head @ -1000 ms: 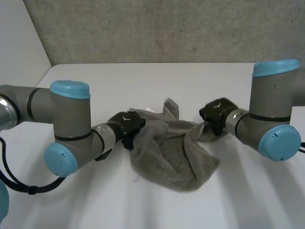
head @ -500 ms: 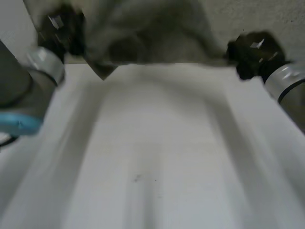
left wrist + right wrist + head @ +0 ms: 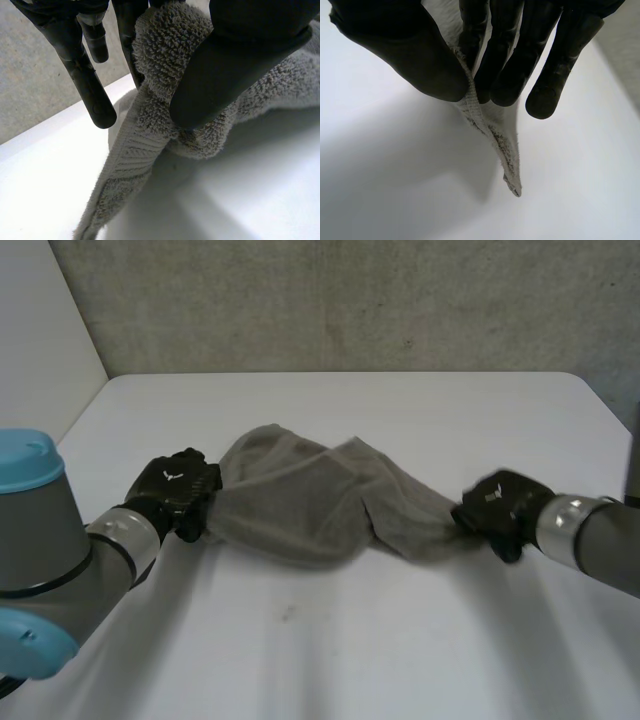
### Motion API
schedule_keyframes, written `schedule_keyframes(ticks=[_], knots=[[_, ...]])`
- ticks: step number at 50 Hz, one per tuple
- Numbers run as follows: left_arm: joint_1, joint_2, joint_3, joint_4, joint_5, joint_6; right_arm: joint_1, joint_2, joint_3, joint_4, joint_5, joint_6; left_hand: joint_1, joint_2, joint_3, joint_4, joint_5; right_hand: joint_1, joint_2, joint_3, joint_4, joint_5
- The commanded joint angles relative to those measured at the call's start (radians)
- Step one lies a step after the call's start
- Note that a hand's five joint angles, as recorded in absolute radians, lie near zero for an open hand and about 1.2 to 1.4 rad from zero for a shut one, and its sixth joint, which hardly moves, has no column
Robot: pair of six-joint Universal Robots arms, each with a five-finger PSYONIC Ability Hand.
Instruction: Fold the towel.
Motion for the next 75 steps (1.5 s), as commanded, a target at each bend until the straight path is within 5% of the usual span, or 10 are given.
schedule_keyframes(ticks=[1, 3, 4, 6, 17, 38, 41, 44, 63, 75], knots=[[-0.010, 0.099, -0.072, -0.014, 0.002, -0.004, -0.093, -0.137, 0.083, 0.403, -0.027, -0.309, 0.216, 0.180, 1.208, 0.179, 0.202, 0.060, 0.066, 0.060, 0.055, 0.055], [-0.012, 0.107, -0.083, -0.012, 0.004, -0.004, -0.109, -0.160, 0.052, 0.405, -0.071, -0.300, 0.216, 0.180, 1.208, 0.179, 0.202, -0.209, -0.203, -0.209, -0.214, -0.215], [-0.012, 0.107, -0.083, -0.012, 0.004, -0.004, -0.118, -0.175, 0.022, 0.387, -0.119, -0.280, 0.216, 0.180, 1.208, 0.179, 0.202, -1.031, -1.025, -1.031, -1.036, -1.037], [-0.017, 0.123, -0.098, -0.012, 0.004, -0.002, -0.121, -0.183, -0.009, 0.361, -0.163, -0.253, 0.216, 0.180, 1.208, 0.179, 0.202, -1.161, -1.156, -1.162, -1.167, -1.167], [-0.020, 0.196, -0.110, -0.017, 0.005, 0.002, 0.032, 0.131, -0.541, 0.249, -0.205, 0.397, 0.216, 0.180, 1.208, 0.179, 0.202, -1.161, -1.156, -1.162, -1.167, -1.167], [-0.145, 0.520, -0.032, -0.078, 0.129, 0.114, 0.342, 0.768, -1.233, 0.162, -0.346, 0.789, 0.216, 0.180, 1.208, 0.179, 0.202, -1.161, -1.156, -1.162, -1.167, -1.167], [-0.136, 0.511, -0.026, -0.078, 0.132, 0.114, 0.353, 0.808, -1.246, 0.149, -0.348, 0.797, 0.216, 0.180, 1.208, 0.179, 0.202, -0.548, -0.543, -0.549, -0.554, -0.554], [-0.110, 0.494, -0.015, -0.072, 0.131, 0.114, 0.353, 0.808, -1.294, 0.129, -0.299, 0.797, 0.216, 0.180, 1.208, 0.179, 0.202, 0.058, 0.064, 0.058, 0.053, 0.053], [-0.044, -0.006, 0.860, 0.031, -0.005, 0.012, 0.199, 0.380, -1.281, -0.358, 0.250, 0.786, 0.216, 0.180, 1.208, 0.179, 0.202, 0.060, 0.066, 0.060, 0.055, 0.055], [-0.055, -0.132, 0.650, 0.003, -0.032, -0.027, 0.225, 0.348, -0.887, -0.076, -0.035, 0.436, 0.216, 0.180, 1.208, 0.179, 0.202, 0.060, 0.066, 0.060, 0.055, 0.055]])
